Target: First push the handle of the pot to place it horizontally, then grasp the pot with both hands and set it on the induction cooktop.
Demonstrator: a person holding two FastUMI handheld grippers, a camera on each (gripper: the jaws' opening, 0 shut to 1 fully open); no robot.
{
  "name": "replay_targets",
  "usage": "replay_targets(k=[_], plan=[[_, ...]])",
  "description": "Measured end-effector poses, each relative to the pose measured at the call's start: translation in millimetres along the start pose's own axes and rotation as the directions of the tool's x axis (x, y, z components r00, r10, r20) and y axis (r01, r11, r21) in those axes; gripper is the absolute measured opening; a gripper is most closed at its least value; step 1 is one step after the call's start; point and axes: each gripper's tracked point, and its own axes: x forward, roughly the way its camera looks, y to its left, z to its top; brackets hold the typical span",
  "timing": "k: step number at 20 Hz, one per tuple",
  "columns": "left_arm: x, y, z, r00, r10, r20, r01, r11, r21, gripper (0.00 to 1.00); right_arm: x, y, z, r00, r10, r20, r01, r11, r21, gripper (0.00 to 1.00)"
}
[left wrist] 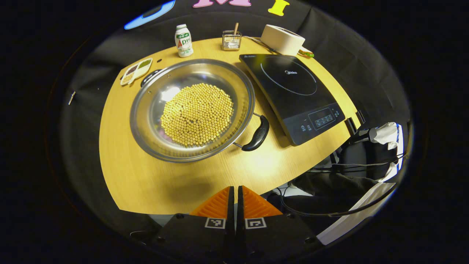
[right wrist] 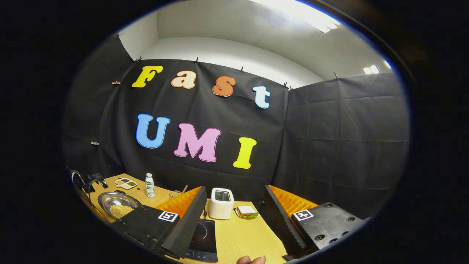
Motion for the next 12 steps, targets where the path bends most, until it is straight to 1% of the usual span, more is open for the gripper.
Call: replay_targets(k=[3,6,9,12], plan=[[27,2,8,0.999,-0.015,-0.047,0.014,1.000,-0.011,0.05,-1,-2,1,1.000,-0.021,-0.008,0.021,1.000,0.000,0.97],[47,11,15,0.997,0.018,-0.077,-0.018,1.000,0.003,0.05,-3,-5,1,0.999,-0.040,-0.009,0.040,0.999,-0.002,0.98],[55,10,31,0.998,0.030,-0.052,-0.030,1.000,0.000,0.05,-11,-15,-6,0.998,-0.057,-0.020,0.057,0.998,-0.006,0.98],[57,-1,39,0.999,-0.004,-0.040,0.003,1.000,-0.022,0.05,-12,-19,-9,0.997,-0.073,-0.028,0.073,0.997,0.001,0.98]])
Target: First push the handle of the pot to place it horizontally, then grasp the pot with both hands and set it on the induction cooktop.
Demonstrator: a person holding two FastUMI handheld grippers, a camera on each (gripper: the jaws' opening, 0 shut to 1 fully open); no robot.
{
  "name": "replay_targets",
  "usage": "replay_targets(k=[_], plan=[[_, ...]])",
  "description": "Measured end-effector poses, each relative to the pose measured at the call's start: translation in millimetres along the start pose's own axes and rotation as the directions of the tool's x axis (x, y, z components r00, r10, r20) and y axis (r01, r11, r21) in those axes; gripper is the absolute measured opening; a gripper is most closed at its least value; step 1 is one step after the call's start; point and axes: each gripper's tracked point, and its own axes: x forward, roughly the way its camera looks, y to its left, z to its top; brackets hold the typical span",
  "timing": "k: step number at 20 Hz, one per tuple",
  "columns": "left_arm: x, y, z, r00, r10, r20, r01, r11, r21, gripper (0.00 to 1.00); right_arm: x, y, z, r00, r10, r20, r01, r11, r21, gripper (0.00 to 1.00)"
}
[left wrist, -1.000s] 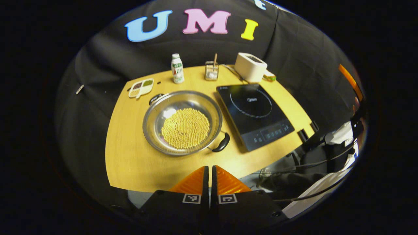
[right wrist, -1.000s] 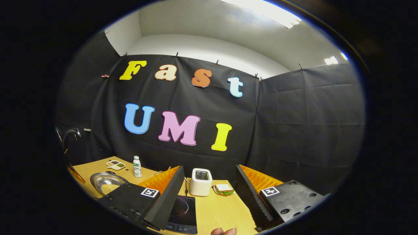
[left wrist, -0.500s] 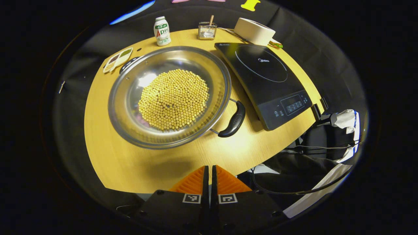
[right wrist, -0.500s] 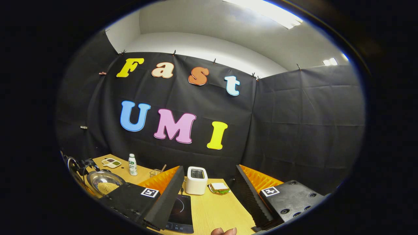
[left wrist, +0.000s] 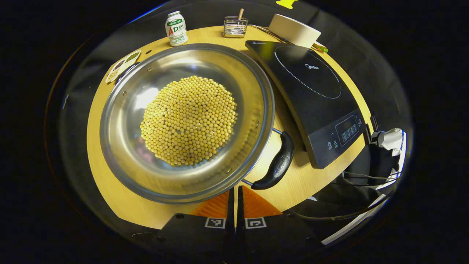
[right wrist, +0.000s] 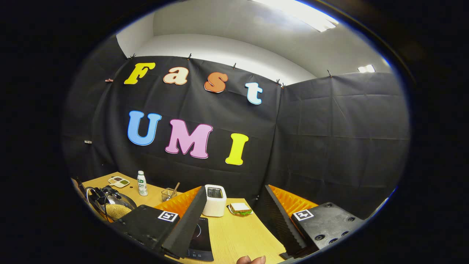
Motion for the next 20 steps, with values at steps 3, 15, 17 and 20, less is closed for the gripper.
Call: replay_targets(k=[3,15,17,20], plan=[[4,-13,7,1.000,-0.013,0.008,0.013,1.000,-0.013,0.05,1,-3,0,1.000,-0.016,0.000,0.016,1.000,0.001,0.98],[19,-40,91,0.995,0.005,0.099,-0.001,0.999,-0.043,0.05,8,-16,-8,0.998,-0.060,-0.030,0.059,0.998,-0.016,0.98],[21,-42,106,0.993,0.011,0.114,-0.006,0.999,-0.047,0.05,10,-21,-11,0.996,-0.077,-0.038,0.077,0.997,-0.024,0.98],[25,-39,129,0.991,0.036,0.127,-0.033,0.999,-0.027,0.05,12,-28,-14,0.994,-0.100,-0.050,0.099,0.995,-0.028,0.97]])
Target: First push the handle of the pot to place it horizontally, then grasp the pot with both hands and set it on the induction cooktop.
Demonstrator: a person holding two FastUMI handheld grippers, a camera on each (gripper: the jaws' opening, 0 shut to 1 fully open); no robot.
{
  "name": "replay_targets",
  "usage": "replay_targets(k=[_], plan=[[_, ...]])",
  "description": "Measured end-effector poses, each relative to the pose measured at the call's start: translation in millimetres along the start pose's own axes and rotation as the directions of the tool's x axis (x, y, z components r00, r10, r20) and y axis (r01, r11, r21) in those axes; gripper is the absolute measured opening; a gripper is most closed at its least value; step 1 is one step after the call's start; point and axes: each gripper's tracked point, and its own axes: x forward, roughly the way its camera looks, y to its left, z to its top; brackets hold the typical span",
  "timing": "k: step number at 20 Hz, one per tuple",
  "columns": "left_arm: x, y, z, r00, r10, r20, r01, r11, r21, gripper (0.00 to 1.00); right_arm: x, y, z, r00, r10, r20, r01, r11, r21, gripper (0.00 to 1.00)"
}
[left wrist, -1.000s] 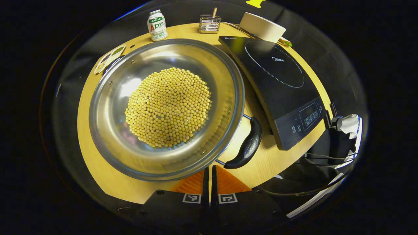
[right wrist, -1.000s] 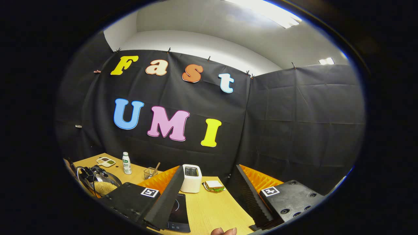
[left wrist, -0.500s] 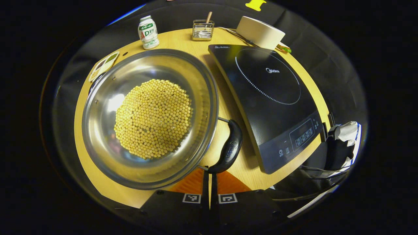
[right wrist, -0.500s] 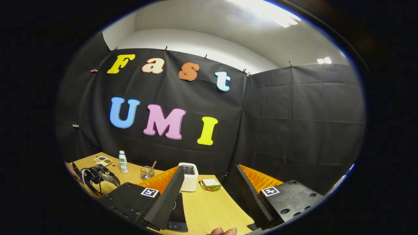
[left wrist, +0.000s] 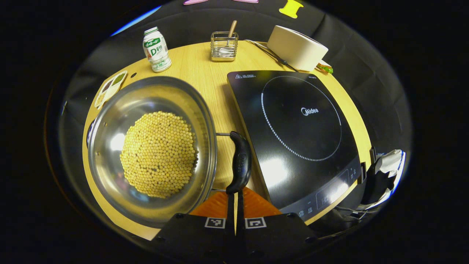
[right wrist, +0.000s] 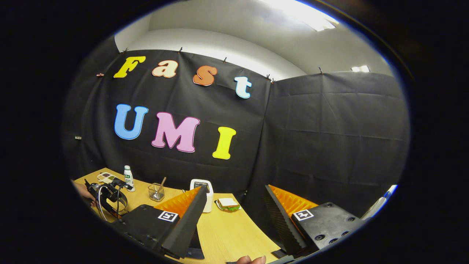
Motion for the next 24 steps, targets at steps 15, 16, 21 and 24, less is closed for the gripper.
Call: replay_targets(k=[15,16,21,24], plan=[[4,-6,46,0.993,-0.002,0.115,0.004,1.000,-0.015,0.05,12,-7,-12,1.000,0.003,-0.026,-0.003,1.000,0.001,0.98],[-2,-9,46,0.991,-0.011,0.134,0.015,1.000,-0.024,0.05,13,-5,-13,0.999,0.013,-0.030,-0.013,1.000,0.001,0.98],[-42,-20,39,0.966,-0.052,0.252,0.047,0.999,0.025,0.19,21,20,-19,0.995,0.089,-0.048,-0.088,0.996,0.014,0.97],[-76,-13,38,0.935,-0.048,0.352,0.013,0.995,0.100,0.75,23,49,-21,0.985,0.159,-0.073,-0.156,0.986,0.054,0.97]])
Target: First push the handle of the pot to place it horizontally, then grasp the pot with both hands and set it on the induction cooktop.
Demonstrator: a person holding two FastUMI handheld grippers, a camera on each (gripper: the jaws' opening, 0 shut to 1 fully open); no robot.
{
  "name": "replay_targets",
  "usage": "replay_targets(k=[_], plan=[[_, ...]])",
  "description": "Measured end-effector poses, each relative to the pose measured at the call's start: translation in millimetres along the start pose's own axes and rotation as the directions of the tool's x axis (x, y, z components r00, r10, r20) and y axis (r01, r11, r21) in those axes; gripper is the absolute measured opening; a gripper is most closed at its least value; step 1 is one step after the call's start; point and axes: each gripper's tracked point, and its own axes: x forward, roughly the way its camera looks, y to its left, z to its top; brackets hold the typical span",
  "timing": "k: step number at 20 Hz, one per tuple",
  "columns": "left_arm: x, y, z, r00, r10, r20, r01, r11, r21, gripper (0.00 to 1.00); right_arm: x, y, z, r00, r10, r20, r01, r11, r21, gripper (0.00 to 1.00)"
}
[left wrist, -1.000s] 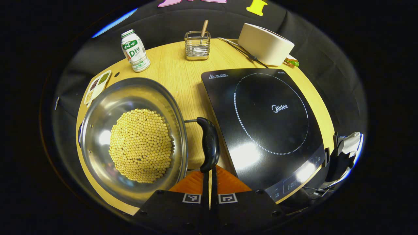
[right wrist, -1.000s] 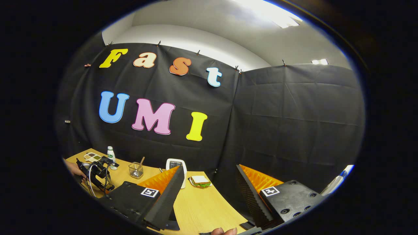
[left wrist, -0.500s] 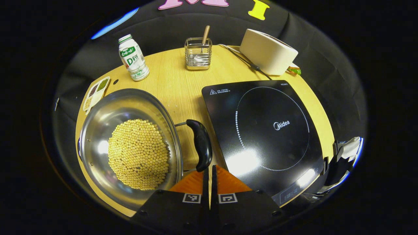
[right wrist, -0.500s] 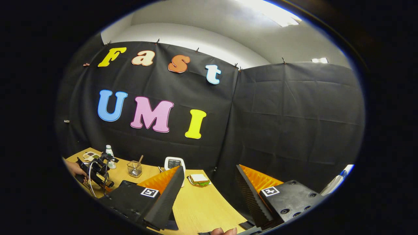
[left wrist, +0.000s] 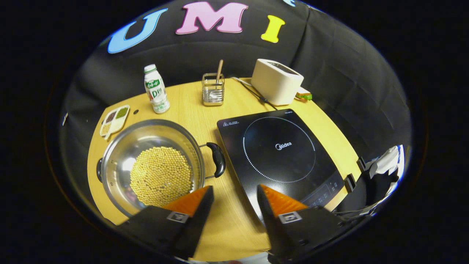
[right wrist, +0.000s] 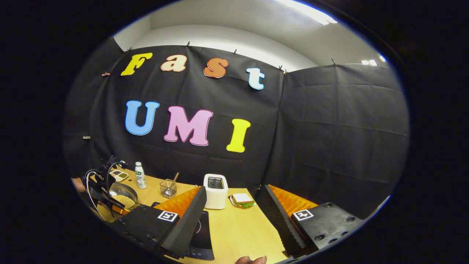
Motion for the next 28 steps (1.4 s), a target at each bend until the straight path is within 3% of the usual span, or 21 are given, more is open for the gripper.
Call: replay_targets(k=[1,6,11,14,18,24,28], plan=[[-9,4,4,0.999,0.006,0.036,-0.007,1.000,0.017,0.98,4,13,0,1.000,0.028,-0.010,-0.028,0.999,0.025,0.98],[-65,55,17,0.988,0.064,0.138,-0.059,0.997,-0.040,0.96,27,84,0,0.988,0.146,-0.047,-0.141,0.985,0.103,0.98],[-88,152,0,0.968,0.211,0.137,-0.204,0.977,-0.064,0.96,35,175,-20,0.952,0.284,-0.115,-0.271,0.956,0.115,0.98],[-93,208,-13,0.948,0.291,0.127,-0.279,0.955,-0.103,0.96,36,230,-51,0.910,0.363,-0.201,-0.343,0.931,0.126,0.98],[-79,275,-30,0.935,0.343,0.088,-0.329,0.934,-0.141,0.96,54,284,-98,0.842,0.426,-0.330,-0.375,0.903,0.208,0.98],[-29,339,-43,0.937,0.349,0.018,-0.341,0.926,-0.162,0.96,85,345,-173,0.727,0.456,-0.513,-0.341,0.889,0.306,0.99],[9,346,-39,0.948,0.319,0.014,-0.312,0.935,-0.166,0.96,100,365,-227,0.677,0.435,-0.593,-0.328,0.900,0.285,0.99]])
